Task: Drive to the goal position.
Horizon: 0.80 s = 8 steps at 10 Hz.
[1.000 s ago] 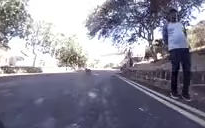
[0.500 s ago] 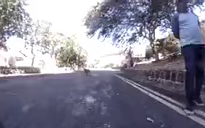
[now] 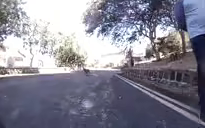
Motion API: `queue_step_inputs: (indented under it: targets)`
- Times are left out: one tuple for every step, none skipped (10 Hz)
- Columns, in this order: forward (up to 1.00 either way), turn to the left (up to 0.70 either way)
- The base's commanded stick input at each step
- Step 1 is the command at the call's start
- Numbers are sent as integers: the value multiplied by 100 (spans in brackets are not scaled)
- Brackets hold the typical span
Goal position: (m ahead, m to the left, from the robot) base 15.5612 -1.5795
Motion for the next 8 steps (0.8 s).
queue_step_inputs:
  targets:
    - [50, 0]
    - [50, 0]
    - [50, 0]
    - [50, 0]
    - [50, 0]
    - [50, 0]
    - [50, 0]
    - [50, 0]
